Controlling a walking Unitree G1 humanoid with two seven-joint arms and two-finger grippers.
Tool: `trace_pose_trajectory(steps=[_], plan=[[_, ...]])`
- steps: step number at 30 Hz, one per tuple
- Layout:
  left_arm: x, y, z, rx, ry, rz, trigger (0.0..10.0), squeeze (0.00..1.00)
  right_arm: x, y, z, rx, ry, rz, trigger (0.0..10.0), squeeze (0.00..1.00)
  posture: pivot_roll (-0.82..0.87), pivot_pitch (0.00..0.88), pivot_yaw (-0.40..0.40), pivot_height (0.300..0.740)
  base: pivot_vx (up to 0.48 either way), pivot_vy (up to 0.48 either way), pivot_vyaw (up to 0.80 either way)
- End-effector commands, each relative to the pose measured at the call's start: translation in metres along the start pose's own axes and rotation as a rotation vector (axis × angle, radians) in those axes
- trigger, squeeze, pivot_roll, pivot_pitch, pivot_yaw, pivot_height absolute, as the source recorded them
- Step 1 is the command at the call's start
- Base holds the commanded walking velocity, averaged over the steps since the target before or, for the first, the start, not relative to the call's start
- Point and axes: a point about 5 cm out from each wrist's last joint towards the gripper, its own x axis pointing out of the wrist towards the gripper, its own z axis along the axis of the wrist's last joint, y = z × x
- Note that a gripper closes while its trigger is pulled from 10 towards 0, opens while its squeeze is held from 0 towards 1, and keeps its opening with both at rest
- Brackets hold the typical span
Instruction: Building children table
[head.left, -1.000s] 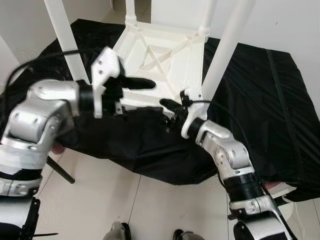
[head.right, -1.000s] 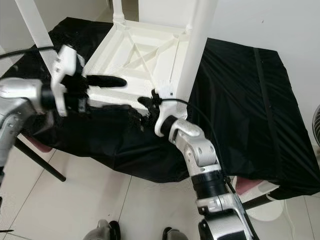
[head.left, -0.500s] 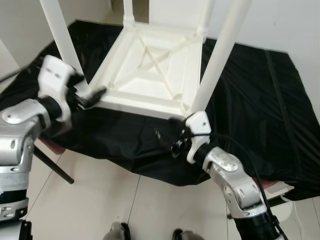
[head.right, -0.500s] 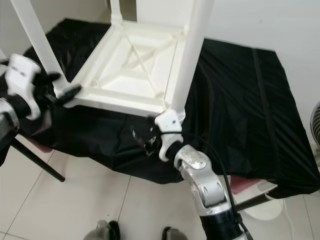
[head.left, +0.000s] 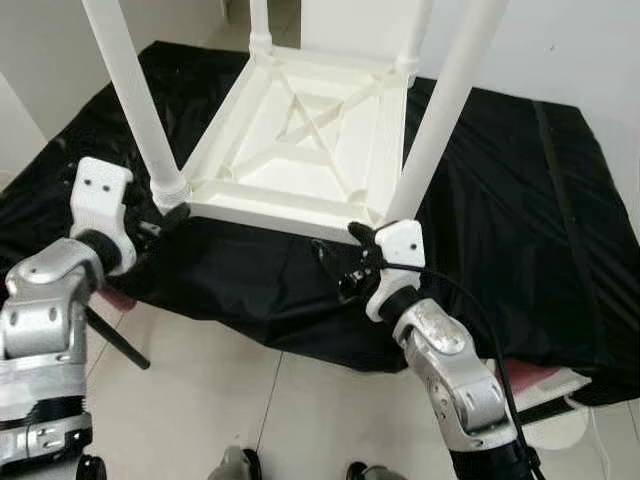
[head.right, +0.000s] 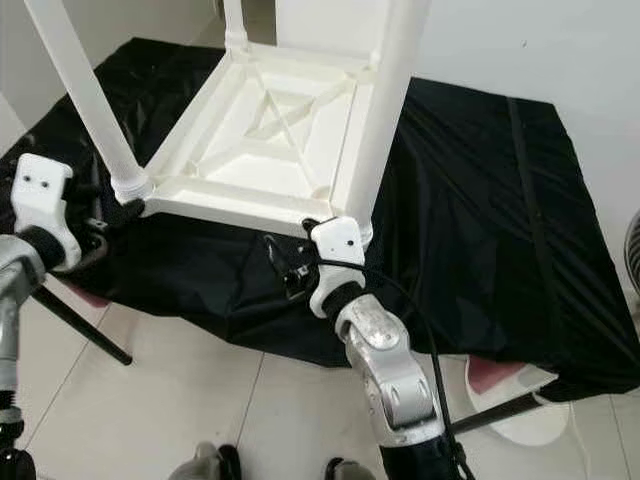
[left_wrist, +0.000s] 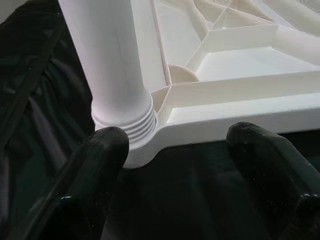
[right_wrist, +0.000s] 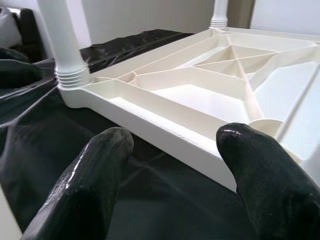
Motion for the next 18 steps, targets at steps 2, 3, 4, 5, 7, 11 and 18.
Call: trace_pose_trajectory(steps=[2, 3, 4, 5, 7, 11, 18], plan=[[0.01, 0.03, 0.005, -0.029, -0.059, 0.535, 10.0, 0.0, -0.002, -0.003, -0.005, 0.002, 0.012, -0.024, 10.0, 0.0, -0.05, 0.124, -0.004, 0.74, 0.0, 0.0, 0.0], [0.01, 0.03, 0.005, -0.029, -0.059, 0.535, 10.0, 0.0, -0.002, -0.003, -0.005, 0.002, 0.012, -0.024, 10.0, 0.0, -0.05, 0.124, -0.004, 0.74, 0.0, 0.0, 0.0], [0.015, 0.032, 0.009, -0.012, -0.072, 0.549, 10.0, 0.0, -0.002, -0.003, -0.005, 0.002, 0.012, -0.023, 10.0, 0.0, -0.05, 0.123, -0.005, 0.74, 0.0, 0.0, 0.0], [0.015, 0.032, 0.009, -0.012, -0.072, 0.549, 10.0, 0.0, -0.002, -0.003, -0.005, 0.002, 0.012, -0.023, 10.0, 0.0, -0.05, 0.123, -0.005, 0.74, 0.0, 0.0, 0.0], [0.018, 0.036, 0.014, -0.022, -0.093, 0.564, 10.0, 0.0, -0.002, -0.003, -0.004, 0.0, 0.01, -0.019, 10.0, 0.0, -0.06, 0.122, -0.006, 0.74, 0.0, 0.0, 0.0], [0.022, 0.05, 0.031, 0.039, -0.124, 0.63, 10.0, 0.0, -0.002, 0.0, -0.002, -0.004, 0.002, -0.004, 10.0, 0.0, -0.06, 0.127, -0.003, 0.74, 0.0, 0.0, 0.0], [0.013, 0.085, 0.053, 0.054, -0.171, 0.749, 10.0, 0.0, -0.003, 0.007, 0.002, 0.002, -0.012, 0.016, 10.0, 0.0, -0.08, 0.131, 0.007, 0.74, 0.0, 0.0, 0.0]])
